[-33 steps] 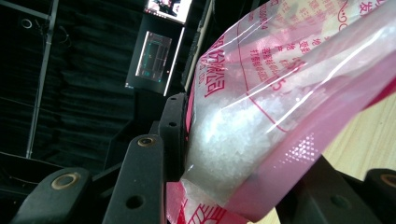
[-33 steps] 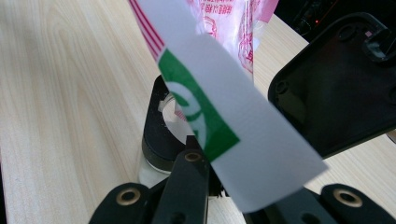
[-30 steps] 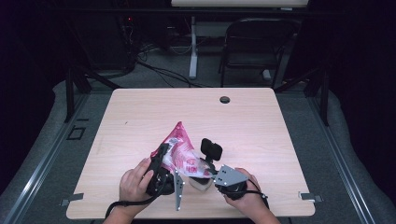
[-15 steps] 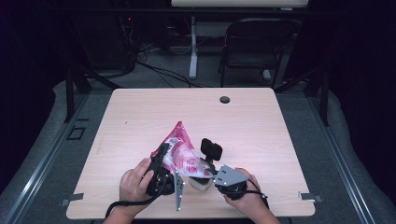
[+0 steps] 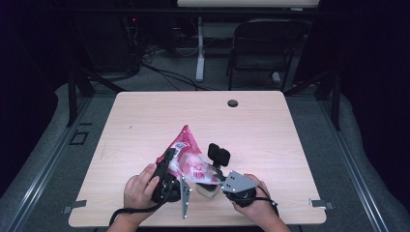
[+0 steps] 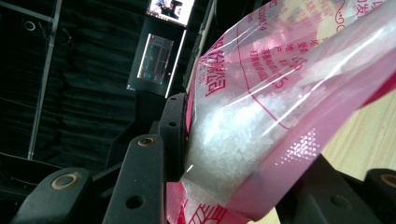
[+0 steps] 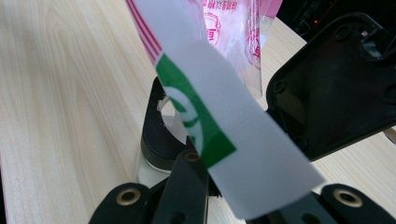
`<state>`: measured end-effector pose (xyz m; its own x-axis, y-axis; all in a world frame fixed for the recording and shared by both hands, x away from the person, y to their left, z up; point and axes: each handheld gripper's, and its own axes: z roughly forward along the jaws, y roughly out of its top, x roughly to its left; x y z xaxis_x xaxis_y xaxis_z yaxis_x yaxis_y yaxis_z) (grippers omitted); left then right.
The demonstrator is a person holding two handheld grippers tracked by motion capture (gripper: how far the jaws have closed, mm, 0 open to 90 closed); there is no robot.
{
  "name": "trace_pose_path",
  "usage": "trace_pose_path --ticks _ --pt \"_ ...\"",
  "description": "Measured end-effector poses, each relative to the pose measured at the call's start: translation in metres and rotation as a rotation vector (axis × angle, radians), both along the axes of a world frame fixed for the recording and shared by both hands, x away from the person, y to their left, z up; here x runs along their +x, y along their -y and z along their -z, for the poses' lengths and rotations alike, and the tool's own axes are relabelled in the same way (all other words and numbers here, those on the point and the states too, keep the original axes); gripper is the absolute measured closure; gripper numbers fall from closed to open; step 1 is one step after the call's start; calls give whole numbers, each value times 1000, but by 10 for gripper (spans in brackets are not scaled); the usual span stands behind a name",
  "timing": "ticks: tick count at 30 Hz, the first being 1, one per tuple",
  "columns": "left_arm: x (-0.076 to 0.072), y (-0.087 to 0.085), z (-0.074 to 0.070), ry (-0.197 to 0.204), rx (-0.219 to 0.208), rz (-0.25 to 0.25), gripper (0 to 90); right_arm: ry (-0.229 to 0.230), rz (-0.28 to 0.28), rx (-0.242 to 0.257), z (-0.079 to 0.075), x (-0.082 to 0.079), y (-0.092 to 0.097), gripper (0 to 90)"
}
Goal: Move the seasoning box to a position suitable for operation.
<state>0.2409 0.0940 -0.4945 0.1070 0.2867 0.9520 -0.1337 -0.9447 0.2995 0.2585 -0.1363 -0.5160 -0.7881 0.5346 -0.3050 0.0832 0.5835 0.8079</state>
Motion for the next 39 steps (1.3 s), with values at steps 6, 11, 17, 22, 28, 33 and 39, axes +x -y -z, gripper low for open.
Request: trace_pose_path --ticks 6,11,17,22,28,33,39 --pt "1 -1 2 -12 -5 -3 660 1 2 -3 0 0 0 897" --pt "1 -2 2 -22 -11 -5 661 1 1 -2 0 0 1 896" --pt "3 -3 4 -23 -7 -6 662 3 4 -1 -1 0 1 896" --pt "3 -4 5 -35 -15 -10 662 6 3 1 -1 -1 1 896" --pt "3 -4 4 -34 -11 -10 662 5 -1 4 -1 -1 1 896" --pt "4 -5 5 -37 -16 -9 662 4 -1 2 -1 -1 1 895" --pt "5 -7 6 -61 -31 -8 662 2 -5 4 -1 -1 0 893"
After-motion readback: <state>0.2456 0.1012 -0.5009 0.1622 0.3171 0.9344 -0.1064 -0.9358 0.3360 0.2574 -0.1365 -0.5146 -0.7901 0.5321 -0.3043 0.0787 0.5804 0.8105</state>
